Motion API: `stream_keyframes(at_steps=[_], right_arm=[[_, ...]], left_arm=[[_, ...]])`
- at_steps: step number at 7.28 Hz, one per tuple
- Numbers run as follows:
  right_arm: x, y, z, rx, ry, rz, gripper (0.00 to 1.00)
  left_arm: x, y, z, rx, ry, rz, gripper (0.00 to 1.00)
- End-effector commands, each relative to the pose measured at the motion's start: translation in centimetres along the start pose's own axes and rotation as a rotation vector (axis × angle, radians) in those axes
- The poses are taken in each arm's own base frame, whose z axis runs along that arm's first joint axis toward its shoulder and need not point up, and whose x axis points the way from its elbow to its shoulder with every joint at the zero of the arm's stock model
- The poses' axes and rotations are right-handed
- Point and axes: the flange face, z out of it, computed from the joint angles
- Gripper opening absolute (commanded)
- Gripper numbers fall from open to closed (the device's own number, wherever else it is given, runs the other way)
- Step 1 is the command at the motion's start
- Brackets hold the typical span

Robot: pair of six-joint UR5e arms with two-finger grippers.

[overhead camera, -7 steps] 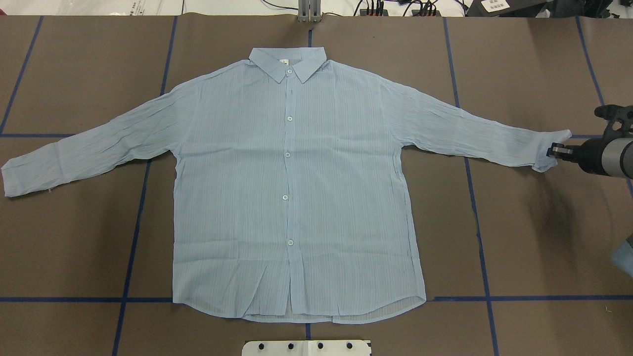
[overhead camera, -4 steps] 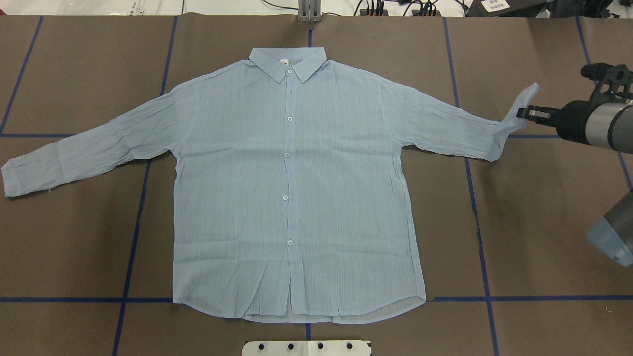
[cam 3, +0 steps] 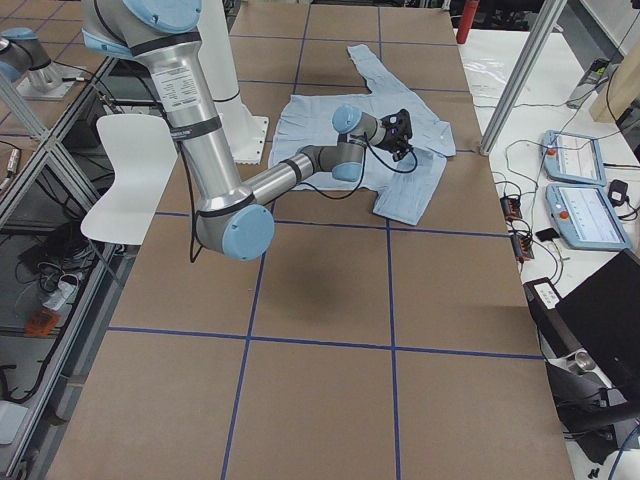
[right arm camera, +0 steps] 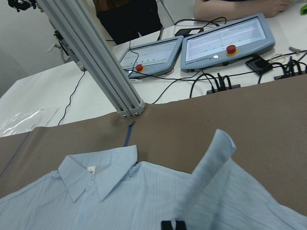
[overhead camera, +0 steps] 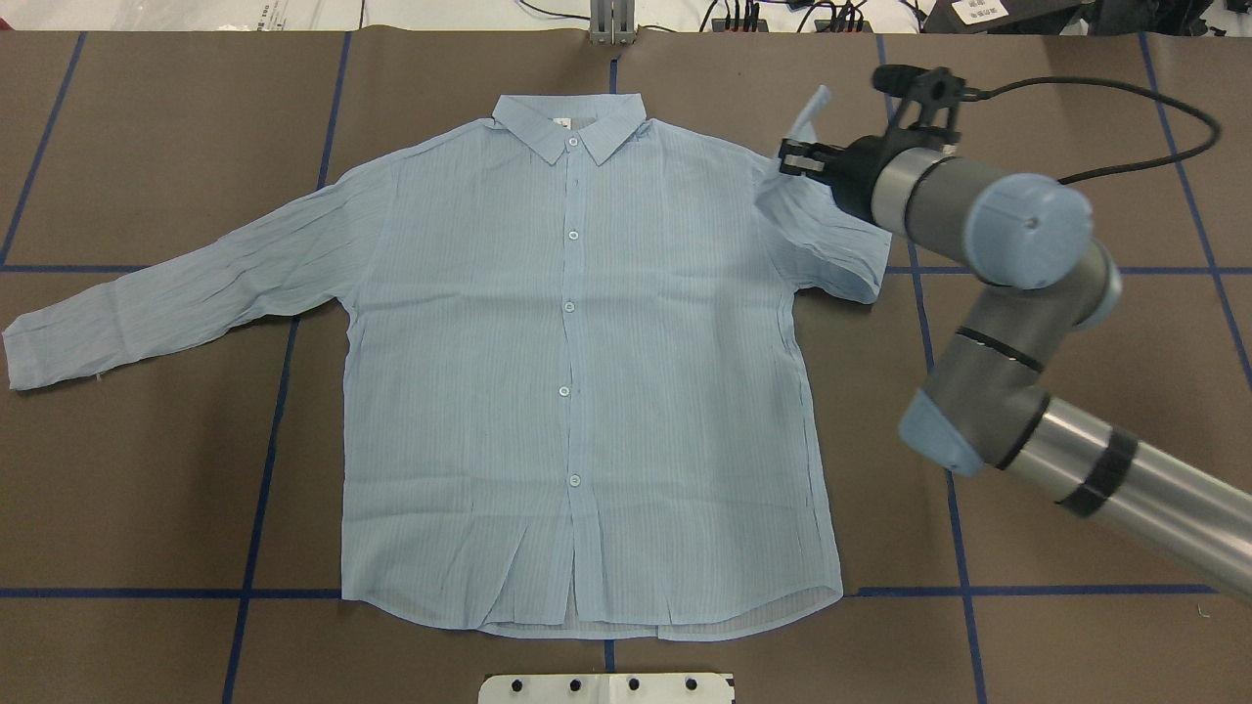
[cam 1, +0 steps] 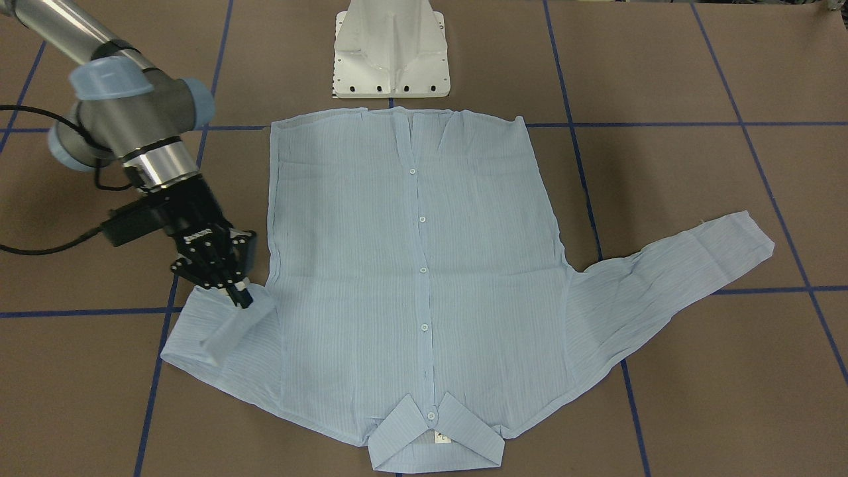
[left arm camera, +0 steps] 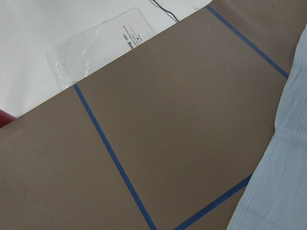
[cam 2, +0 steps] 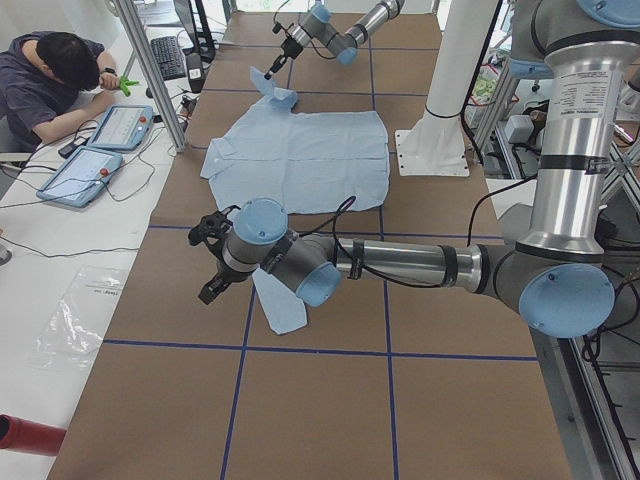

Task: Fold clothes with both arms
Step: 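Lift the sleeve with the right gripper and carry it across the shirt front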

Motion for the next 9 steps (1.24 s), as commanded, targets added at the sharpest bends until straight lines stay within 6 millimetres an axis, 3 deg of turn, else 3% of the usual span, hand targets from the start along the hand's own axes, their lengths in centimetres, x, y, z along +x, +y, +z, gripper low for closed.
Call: stream_keyframes(at_steps=[1, 2, 3, 4, 5, 7, 8, 9], right_arm=[[-10.3, 3.5, 6.3, 0.037, -0.017, -0.014, 0.00], [-15.4, 5.9, 8.4, 0.059, -0.019, -0.017, 0.00], [-18.3, 9.4, 9.5, 0.036, -0.016, -0.030, 0.00], [-20.6, 11.3, 9.2, 0.014, -0.038, -0.031, 0.00], [-22.5, 13.1, 8.7, -0.007, -0.060, -0.031, 0.00], [-26.5, 15.0, 8.9, -0.035, -0.083, -0.032, 0.00], [-27.2, 16.0, 8.9, -0.049, -0.087, -0.034, 0.00], [-27.6, 16.0, 8.7, -0.052, -0.094, -0.031, 0.18]], left_arm=[[-0.1, 0.0, 0.0, 0.000, -0.001, -0.001, 1.00], [-0.1, 0.1, 0.0, -0.001, -0.001, -0.002, 1.00], [-0.2, 0.2, 0.1, -0.004, -0.001, -0.005, 1.00], [-0.2, 0.2, 0.1, -0.004, -0.001, -0.005, 1.00], [-0.2, 0.2, 0.1, -0.004, -0.001, -0.005, 1.00], [-0.3, 0.4, 0.2, -0.006, -0.001, -0.009, 1.00], [-0.4, 0.5, 0.4, -0.009, 0.000, -0.010, 1.00], [-0.4, 0.5, 0.4, -0.009, -0.001, -0.012, 1.00]])
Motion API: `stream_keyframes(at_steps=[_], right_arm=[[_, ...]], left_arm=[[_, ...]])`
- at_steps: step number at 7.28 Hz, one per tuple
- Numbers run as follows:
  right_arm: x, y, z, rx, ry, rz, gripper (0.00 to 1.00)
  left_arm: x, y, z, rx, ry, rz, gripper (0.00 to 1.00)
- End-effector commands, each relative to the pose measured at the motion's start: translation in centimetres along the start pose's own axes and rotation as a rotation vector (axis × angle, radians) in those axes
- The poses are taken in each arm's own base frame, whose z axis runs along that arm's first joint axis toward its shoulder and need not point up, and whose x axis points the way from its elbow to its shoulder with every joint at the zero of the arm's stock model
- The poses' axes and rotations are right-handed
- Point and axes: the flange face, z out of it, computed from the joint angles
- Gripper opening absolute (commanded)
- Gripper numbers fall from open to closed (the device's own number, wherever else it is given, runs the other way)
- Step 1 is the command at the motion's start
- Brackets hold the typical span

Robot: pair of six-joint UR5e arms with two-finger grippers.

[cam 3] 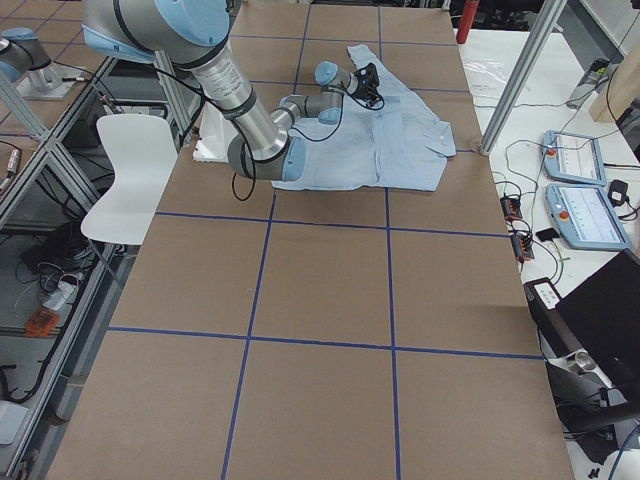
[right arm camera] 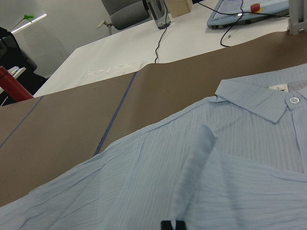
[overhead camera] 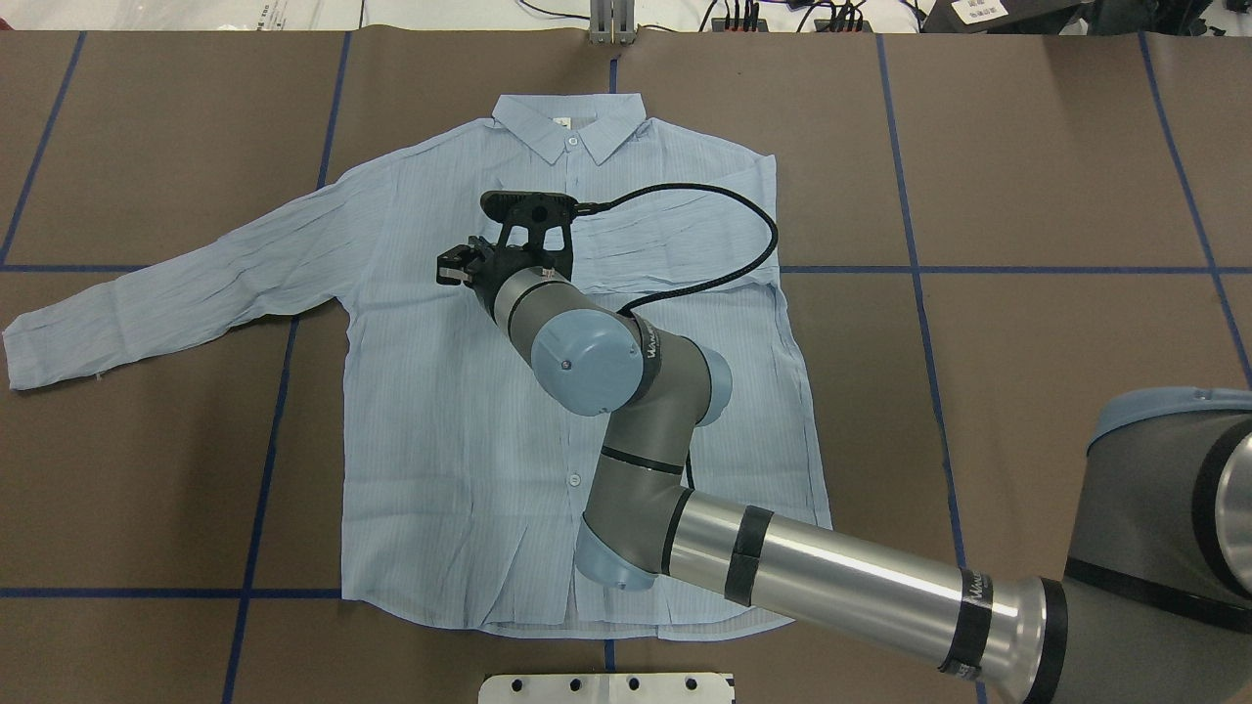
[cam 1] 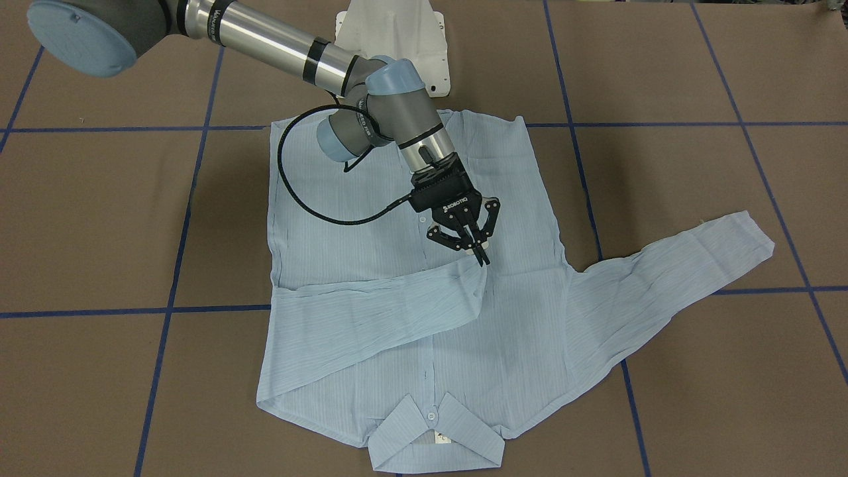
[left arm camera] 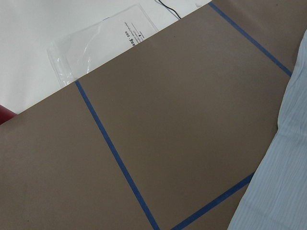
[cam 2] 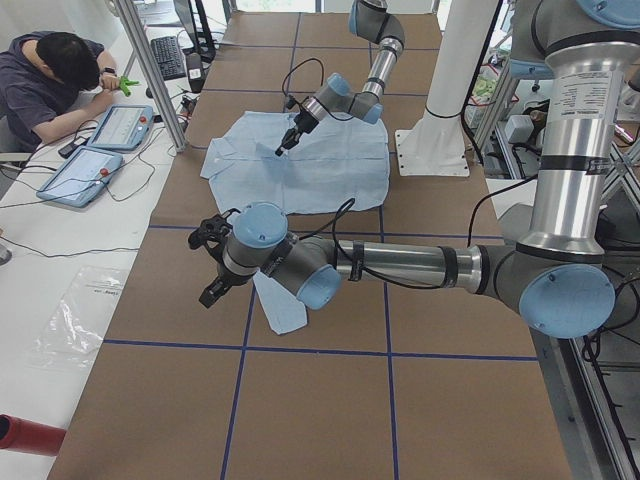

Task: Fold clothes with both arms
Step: 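Lift the sleeve with the right gripper and carry it across the shirt front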

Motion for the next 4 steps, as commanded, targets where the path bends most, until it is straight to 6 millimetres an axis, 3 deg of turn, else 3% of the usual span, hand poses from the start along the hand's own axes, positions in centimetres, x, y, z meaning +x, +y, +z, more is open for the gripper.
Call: stream_keyframes(at_steps=[1, 3, 4], right_arm=[[-1.2, 0.4, -0.1, -0.009, -0.013, 0.005, 0.96], [-1.8, 0.3, -0.3, -0.029, 0.028, 0.021, 0.99], [-3.7, -2.2, -0.8, -0.067, 0.138, 0.069, 0.99]], left_arm=[[-0.1, 0.0, 0.1, -0.001, 0.000, -0.002, 1.00], [0.0, -0.1, 0.0, 0.000, 0.000, -0.003, 1.00], [0.1, -0.3, 0.0, 0.002, 0.001, 0.000, 1.00]])
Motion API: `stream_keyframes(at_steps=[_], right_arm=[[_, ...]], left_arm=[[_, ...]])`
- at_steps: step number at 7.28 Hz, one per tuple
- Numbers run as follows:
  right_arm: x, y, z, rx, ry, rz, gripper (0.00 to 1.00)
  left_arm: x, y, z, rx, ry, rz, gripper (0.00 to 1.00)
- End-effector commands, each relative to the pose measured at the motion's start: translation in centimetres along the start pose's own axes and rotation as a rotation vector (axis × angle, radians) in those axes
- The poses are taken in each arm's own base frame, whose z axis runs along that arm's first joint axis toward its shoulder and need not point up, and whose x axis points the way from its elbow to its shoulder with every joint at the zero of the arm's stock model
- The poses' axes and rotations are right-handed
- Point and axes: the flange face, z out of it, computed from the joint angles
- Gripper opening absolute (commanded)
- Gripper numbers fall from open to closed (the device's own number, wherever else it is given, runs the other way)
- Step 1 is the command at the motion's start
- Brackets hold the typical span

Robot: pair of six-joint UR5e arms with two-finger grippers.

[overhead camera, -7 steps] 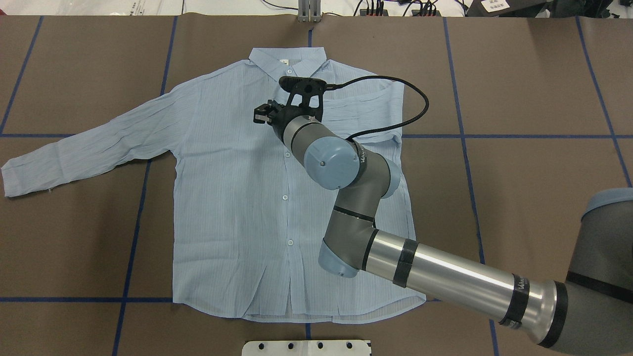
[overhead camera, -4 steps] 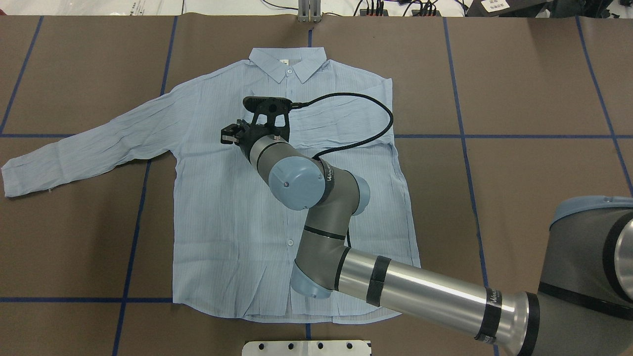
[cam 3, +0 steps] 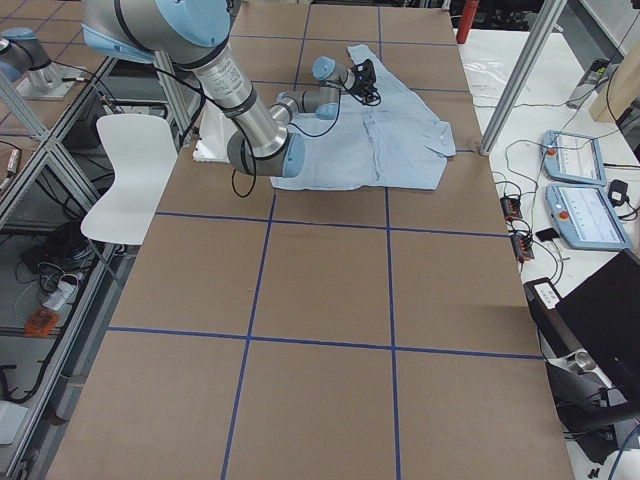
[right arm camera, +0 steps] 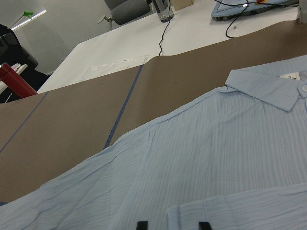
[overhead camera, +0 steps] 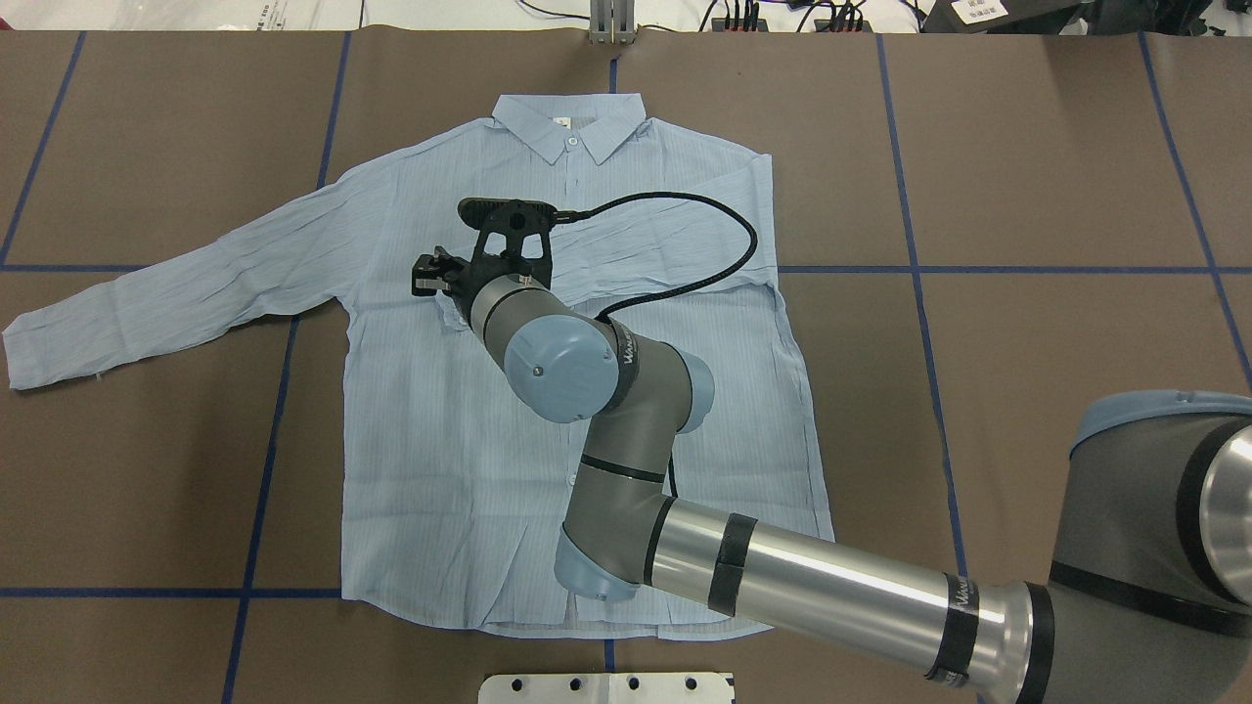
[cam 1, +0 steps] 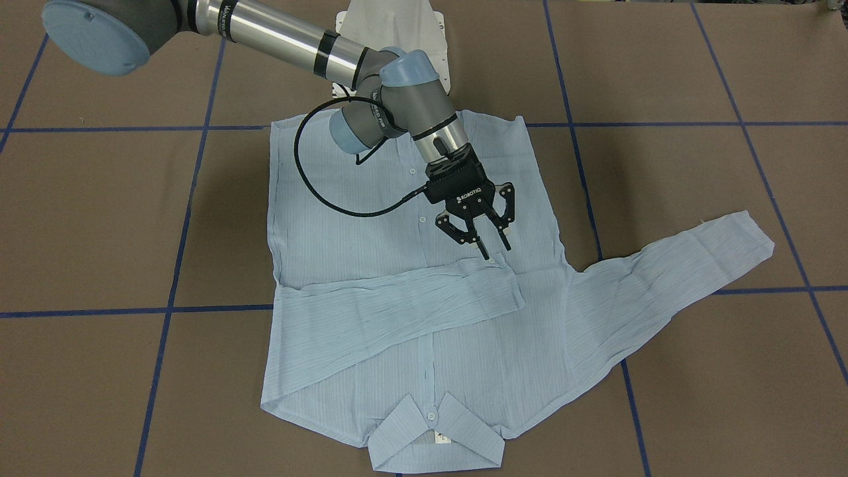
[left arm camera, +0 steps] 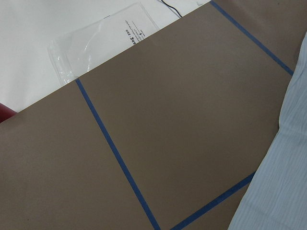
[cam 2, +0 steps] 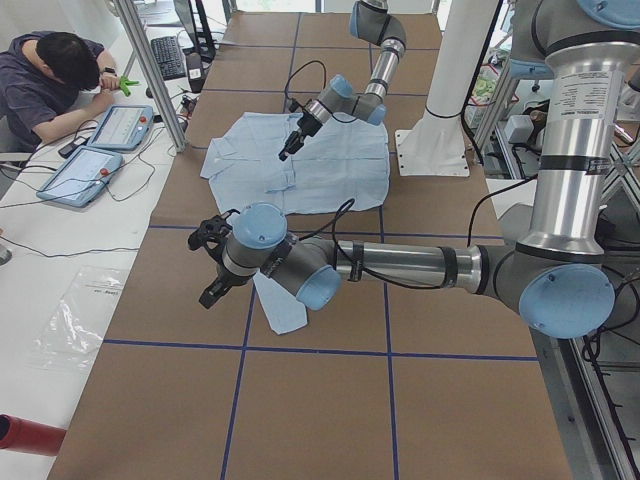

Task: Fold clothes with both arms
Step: 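Lift the sleeve with the right gripper and carry it across the shirt front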

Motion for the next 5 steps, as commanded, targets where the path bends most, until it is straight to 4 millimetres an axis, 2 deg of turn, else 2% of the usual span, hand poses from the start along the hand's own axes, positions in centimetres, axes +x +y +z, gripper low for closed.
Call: stream_keyframes(at_steps=[1, 2, 3, 4, 5], right_arm=[[-1.5, -5.9, -1.2, -0.110, 0.214, 0.063, 0.99], [1.2, -12.0, -1.8, -0.191, 0.317, 0.089, 0.99], [5.4, -17.7, -2.0, -0.272, 0.353, 0.114, 1.00], [9.1, -22.4, -3.1, -0.325, 0.352, 0.089, 1.00], [13.2, -25.9, -6.3, -0.372, 0.386, 0.088, 1.00]], left_arm=[[0.1, -0.7, -0.1, 0.007, 0.000, 0.001, 1.00], [0.4, -1.3, -0.4, 0.016, -0.001, 0.008, 1.00], [0.8, -2.3, -0.8, 0.031, -0.001, 0.007, 1.00], [1.7, -3.5, -1.7, 0.085, 0.002, -0.031, 1.00], [3.5, -3.7, -1.8, 0.168, 0.027, -0.034, 1.00]])
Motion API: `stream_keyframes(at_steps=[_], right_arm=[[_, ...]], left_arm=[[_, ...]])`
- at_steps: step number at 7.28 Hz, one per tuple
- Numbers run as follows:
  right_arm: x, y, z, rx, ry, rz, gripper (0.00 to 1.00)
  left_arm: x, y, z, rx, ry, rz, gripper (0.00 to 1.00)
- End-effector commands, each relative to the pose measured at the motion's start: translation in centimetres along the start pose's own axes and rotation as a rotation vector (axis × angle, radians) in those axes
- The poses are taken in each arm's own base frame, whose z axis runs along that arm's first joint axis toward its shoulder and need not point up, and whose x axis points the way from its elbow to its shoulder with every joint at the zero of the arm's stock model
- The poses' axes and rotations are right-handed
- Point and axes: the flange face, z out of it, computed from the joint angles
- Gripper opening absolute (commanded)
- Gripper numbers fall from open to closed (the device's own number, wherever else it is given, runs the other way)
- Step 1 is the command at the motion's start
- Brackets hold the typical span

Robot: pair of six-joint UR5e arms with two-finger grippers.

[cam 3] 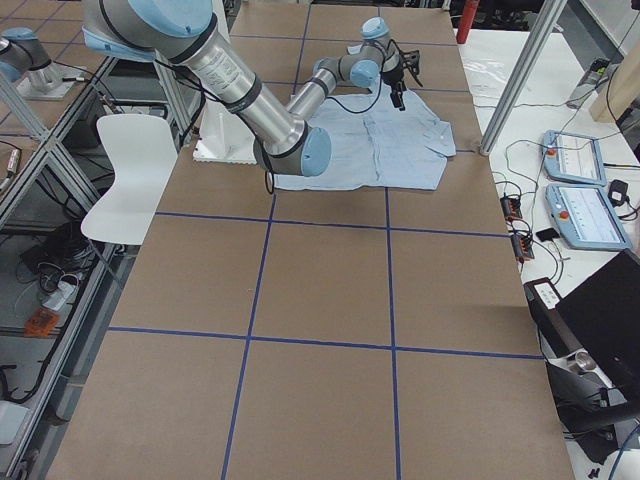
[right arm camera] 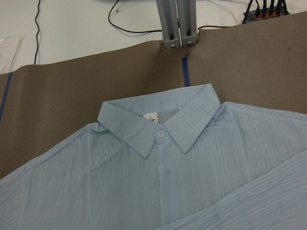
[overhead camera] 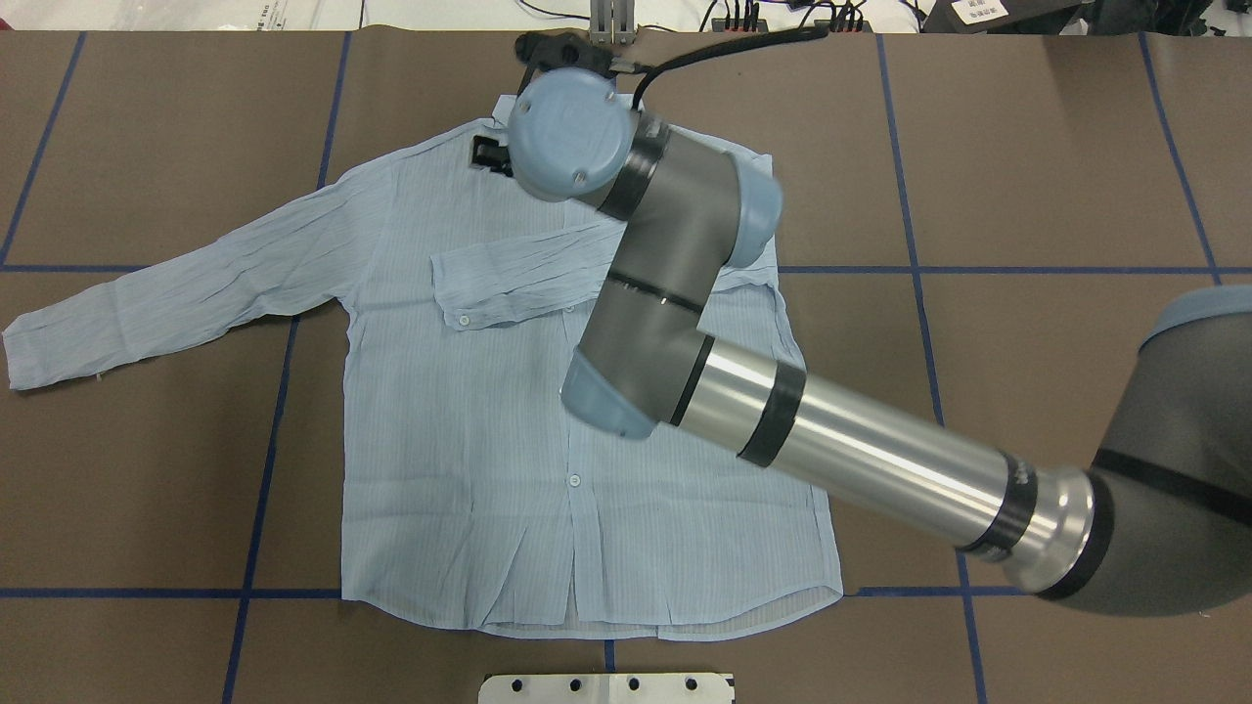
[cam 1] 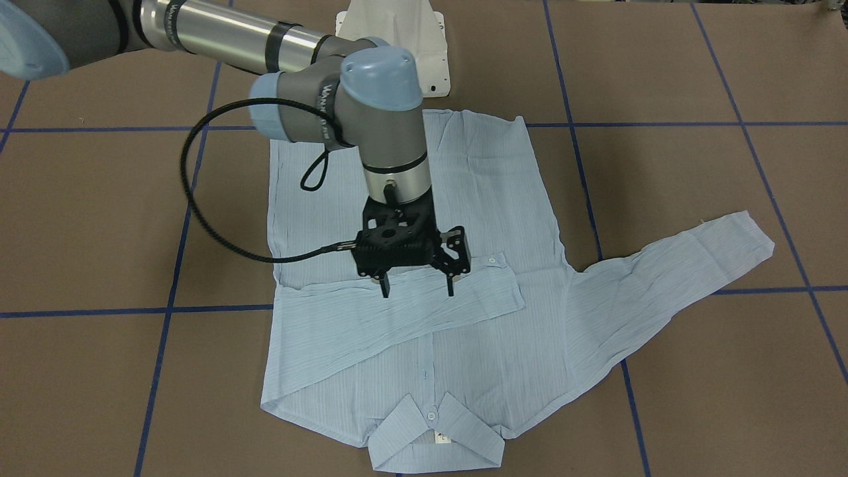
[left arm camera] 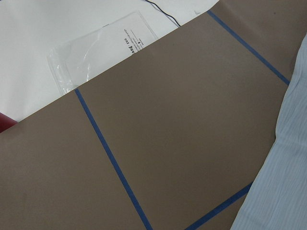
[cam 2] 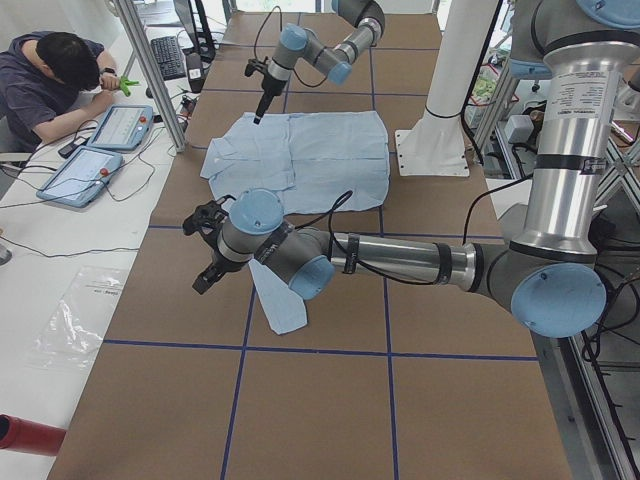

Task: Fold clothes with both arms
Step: 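Release the sleeve and raise the right gripper away from the shirt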

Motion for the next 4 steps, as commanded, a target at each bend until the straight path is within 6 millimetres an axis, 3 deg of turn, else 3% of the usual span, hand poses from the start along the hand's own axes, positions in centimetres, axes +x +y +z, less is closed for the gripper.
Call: stream_keyframes(at_steps=[1, 2, 3, 4], right_arm=[[12.1, -5.1, -6.3, -0.078, 0.038, -0.087, 1.00], [19.4, -4.5, -10.3, -0.093, 0.043, -0.144, 1.00], [24.8, -5.9, -12.6, -0.116, 0.046, -0.189, 1.00], [29.2, -7.5, -13.2, -0.134, 0.055, -0.237, 1.00]], left_arm=[[6.4, 1.2, 2.8, 0.105, 0.118, -0.010, 1.00], [11.3, 3.0, 6.0, 0.104, 0.219, -0.114, 1.00], [14.3, 6.4, 7.8, 0.096, 0.251, -0.235, 1.00], [15.9, 9.2, 9.1, 0.101, 0.222, -0.315, 1.00]])
